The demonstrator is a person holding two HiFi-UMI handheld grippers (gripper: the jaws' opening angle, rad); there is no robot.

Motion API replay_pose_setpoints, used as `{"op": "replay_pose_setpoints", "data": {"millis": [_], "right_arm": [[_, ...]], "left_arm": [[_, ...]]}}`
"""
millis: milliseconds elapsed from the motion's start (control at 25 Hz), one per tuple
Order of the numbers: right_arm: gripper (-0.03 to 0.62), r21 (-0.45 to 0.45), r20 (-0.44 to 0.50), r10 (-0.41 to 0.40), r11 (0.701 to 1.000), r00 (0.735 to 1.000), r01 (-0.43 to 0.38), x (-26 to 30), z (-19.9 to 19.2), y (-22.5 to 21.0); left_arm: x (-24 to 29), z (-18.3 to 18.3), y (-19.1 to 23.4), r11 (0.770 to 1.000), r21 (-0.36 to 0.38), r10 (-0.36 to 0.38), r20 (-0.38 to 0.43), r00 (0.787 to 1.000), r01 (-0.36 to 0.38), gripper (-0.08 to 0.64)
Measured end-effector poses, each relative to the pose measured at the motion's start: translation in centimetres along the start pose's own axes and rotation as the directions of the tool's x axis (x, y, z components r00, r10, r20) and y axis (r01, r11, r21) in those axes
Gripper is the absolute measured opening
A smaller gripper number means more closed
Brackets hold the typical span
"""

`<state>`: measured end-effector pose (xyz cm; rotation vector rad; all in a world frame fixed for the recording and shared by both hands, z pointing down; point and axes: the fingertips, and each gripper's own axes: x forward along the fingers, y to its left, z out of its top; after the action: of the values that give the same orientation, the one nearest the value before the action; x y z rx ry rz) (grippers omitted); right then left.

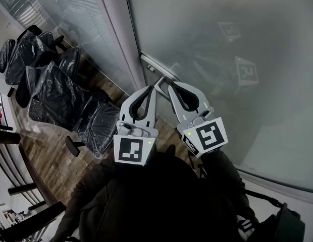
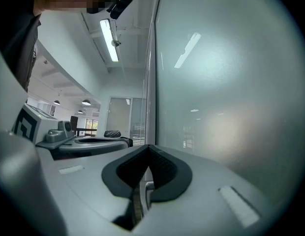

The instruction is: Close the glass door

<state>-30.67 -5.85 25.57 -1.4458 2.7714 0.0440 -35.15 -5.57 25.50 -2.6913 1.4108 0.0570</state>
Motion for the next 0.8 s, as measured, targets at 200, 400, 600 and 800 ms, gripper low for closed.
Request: {"op": "replay_pose_setpoints", "data": {"millis": [200, 400, 600, 800], "right_arm": [[0.002, -0.014, 0.004, 0.003, 1.000, 1.000, -0.003, -0.05, 0.26, 0.08], [0.001, -0.012, 0.003, 0.004, 1.000, 1.000, -0.004, -0.24, 0.23, 0.16], [0.000, -0.011, 0.008, -0.002, 1.000, 1.000, 0.002, -0.55, 0.35, -0.04], [0.000, -0.020, 0.020, 0.004, 1.000, 1.000, -0.003, -0.39, 0.81, -0.07]], "left_arm": [[0.07, 0.07, -0.14, 1.000, 0.005, -0.003, -0.001, 1.000, 0.003, -0.003], [0.12, 0.00, -0.34, 1.000, 0.000, -0.007, 0.000, 1.000, 0.007, -0.003], [0.02, -0.57, -0.66, 1.000, -0.011, -0.012, -0.028, 1.000, 0.011, -0.003], [0.25, -0.12, -0.51, 1.000, -0.005, -0.003, -0.009, 1.000, 0.003, -0.003]]}}
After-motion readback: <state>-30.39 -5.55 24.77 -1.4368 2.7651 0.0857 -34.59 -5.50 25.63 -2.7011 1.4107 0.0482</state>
